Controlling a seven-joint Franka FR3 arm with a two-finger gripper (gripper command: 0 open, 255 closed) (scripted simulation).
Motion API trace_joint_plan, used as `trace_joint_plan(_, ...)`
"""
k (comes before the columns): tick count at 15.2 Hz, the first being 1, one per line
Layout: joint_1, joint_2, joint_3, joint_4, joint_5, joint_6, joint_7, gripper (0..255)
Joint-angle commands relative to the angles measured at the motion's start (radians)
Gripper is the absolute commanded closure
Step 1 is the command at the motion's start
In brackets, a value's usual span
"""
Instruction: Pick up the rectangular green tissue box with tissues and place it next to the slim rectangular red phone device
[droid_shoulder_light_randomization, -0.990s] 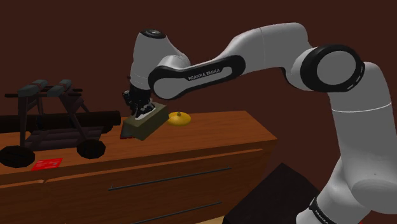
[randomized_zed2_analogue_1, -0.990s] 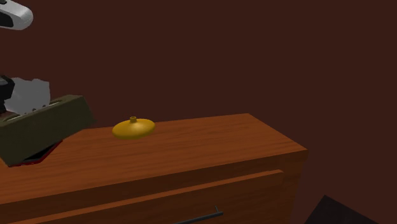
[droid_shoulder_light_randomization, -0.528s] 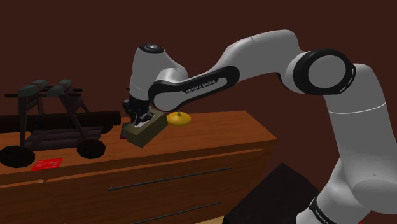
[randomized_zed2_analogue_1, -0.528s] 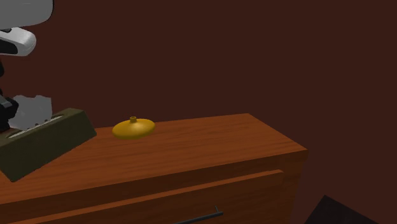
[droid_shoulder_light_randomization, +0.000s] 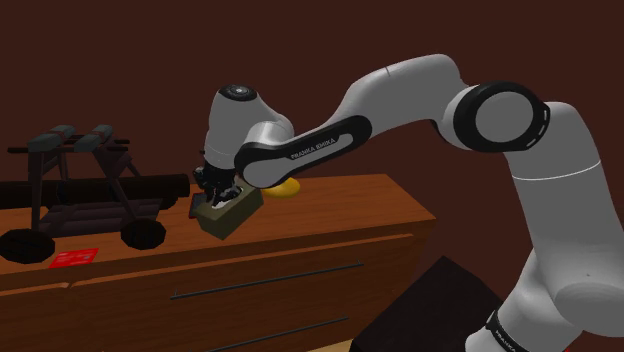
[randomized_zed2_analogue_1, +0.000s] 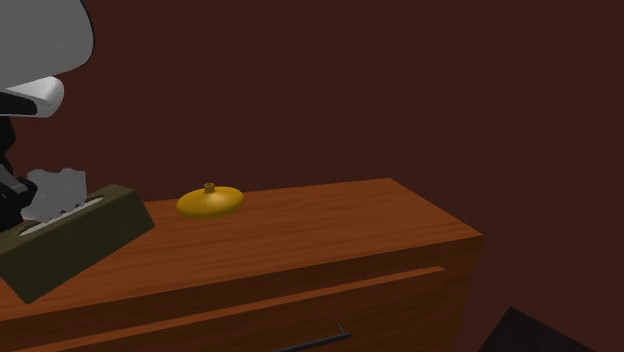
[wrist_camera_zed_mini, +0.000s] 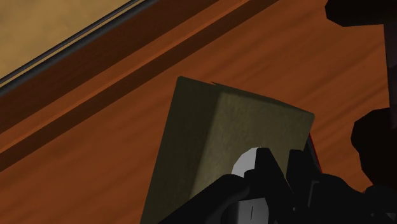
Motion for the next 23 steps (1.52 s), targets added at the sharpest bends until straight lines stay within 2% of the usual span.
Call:
trace_joint_plan(1, 0.0, 0.001, 0.0, 0.0, -0.001, 0.001, 0.0, 255)
trace_joint_plan(5, 0.0, 0.001, 0.0, 0.0, -0.001, 0.001, 0.0, 255)
trace_joint_plan(6, 0.0, 0.001, 0.0, 0.0, -0.001, 0.001, 0.0, 0)
trace_joint_plan(11, 0.0, 0.001, 0.0, 0.0, -0.001, 0.001, 0.0, 0)
trace_joint_plan(15, -0.024, -0.103, 0.033, -0.049, 0.042, -0.05, -0.017, 0)
trace_joint_plan(23, -0.024, -0.103, 0.033, -0.049, 0.042, -0.05, -0.017, 0)
